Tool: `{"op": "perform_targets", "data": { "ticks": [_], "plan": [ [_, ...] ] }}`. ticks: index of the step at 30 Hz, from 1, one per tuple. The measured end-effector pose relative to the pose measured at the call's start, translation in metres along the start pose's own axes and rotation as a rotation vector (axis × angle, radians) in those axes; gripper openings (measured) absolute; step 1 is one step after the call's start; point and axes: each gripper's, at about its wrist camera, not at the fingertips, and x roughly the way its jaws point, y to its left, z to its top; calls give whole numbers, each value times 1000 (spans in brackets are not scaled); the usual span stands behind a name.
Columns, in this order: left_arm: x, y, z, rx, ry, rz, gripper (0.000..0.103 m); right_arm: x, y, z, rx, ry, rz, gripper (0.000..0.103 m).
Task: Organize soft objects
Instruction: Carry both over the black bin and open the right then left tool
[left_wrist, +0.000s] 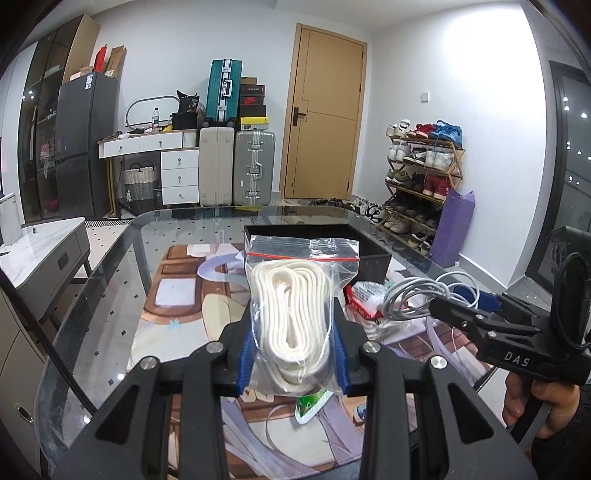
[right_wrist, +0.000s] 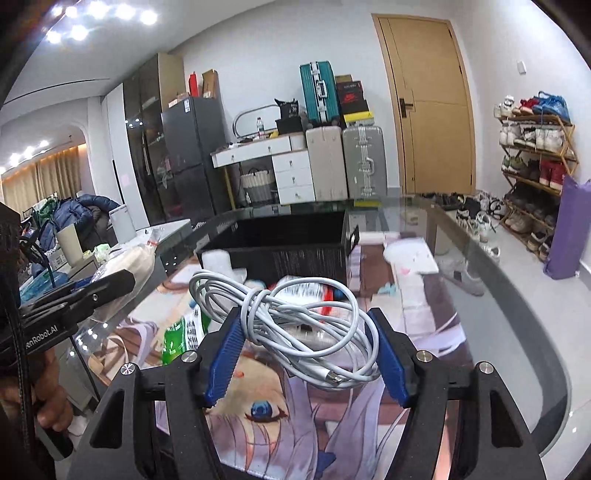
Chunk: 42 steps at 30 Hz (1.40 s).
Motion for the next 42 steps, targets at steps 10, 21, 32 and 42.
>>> {"op": "perform_targets", "data": {
  "ticks": [10, 21, 32, 42],
  "plan": [
    [4, 3, 28, 5, -25, 24, 33, -4, 6, 36, -43, -33, -41, 67],
    [35, 5, 53, -17, -6, 41, 33, 27, 4, 71, -58, -8, -124, 67],
    [72, 0, 73, -27, 17, 29, 33, 64, -4, 96, -26, 16, -172, 67],
    [95, 0, 81, -18, 36, 31, 33, 93, -6, 112, -59, 34, -175, 67]
  ]
}}
